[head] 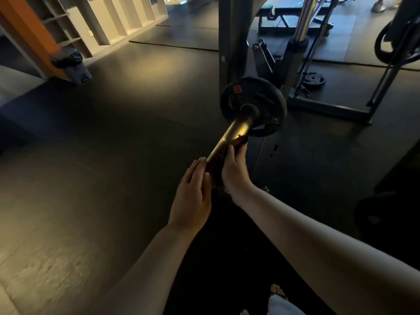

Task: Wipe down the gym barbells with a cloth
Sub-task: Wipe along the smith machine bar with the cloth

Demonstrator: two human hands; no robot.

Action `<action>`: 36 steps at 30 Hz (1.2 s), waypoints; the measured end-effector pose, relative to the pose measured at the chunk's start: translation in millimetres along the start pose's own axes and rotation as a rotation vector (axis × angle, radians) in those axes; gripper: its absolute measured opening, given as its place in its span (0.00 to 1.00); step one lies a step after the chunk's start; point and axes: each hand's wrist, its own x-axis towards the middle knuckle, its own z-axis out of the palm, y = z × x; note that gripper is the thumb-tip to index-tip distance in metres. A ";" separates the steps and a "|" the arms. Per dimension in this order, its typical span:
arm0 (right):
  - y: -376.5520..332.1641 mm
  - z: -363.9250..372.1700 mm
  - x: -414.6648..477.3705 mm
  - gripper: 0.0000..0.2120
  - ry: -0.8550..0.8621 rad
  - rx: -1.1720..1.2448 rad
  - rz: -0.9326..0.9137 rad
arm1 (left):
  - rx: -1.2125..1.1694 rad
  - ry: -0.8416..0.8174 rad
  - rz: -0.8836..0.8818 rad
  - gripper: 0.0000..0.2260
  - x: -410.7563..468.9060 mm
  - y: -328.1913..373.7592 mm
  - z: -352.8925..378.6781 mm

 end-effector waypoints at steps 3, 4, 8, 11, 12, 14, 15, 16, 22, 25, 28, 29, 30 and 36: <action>-0.6 8.4 -24.2 0.32 0.007 -0.048 -0.004 | -0.034 -0.025 -0.021 0.23 -0.9 -4.1 -3.9; 3.9 12.6 -38.0 0.32 -0.001 -0.051 -0.013 | -0.041 -0.042 -0.015 0.24 -2.7 -6.0 -5.3; 24.3 13.5 -81.4 0.29 -0.091 -0.035 -0.028 | -0.063 -0.038 0.020 0.24 -18.9 -10.0 -9.8; 20.5 -9.7 -105.6 0.21 -0.197 -0.111 0.074 | -0.161 -0.020 -0.015 0.24 -35.3 -8.6 -10.7; 17.8 -20.9 -114.1 0.18 -0.269 -0.142 0.133 | -0.193 -0.003 -0.024 0.24 -41.7 -7.4 -9.8; 12.9 -49.5 -131.9 0.14 -0.382 -0.095 0.234 | -0.225 0.054 -0.041 0.23 -57.1 0.6 -3.7; 10.9 -66.0 -141.8 0.12 -0.392 -0.009 0.260 | -0.242 0.081 -0.064 0.23 -66.2 8.5 1.0; 8.6 -84.2 -151.7 0.11 -0.372 0.097 0.283 | -0.269 0.091 -0.098 0.23 -76.1 18.4 7.2; -6.5 -204.9 -234.3 0.29 -0.186 0.461 0.186 | -0.779 -0.360 -0.316 0.23 -144.8 134.2 65.2; -21.5 -269.2 -297.9 0.24 0.005 0.429 0.044 | -0.828 -0.494 -0.133 0.14 -184.9 200.5 107.6; -31.5 -333.4 -365.3 0.18 0.161 0.369 -0.102 | -0.669 -0.459 0.187 0.05 -226.9 258.7 149.1; -32.9 -355.3 -386.3 0.14 0.232 0.352 -0.147 | -0.627 -0.458 0.282 0.05 -242.0 277.7 160.0; -32.9 -377.1 -406.4 0.11 0.305 0.332 -0.192 | -0.575 -0.458 0.370 0.05 -257.7 296.0 170.5; -27.1 -495.9 -512.4 0.07 0.564 0.272 -0.302 | -0.558 -0.558 0.519 0.07 -349.6 397.9 229.7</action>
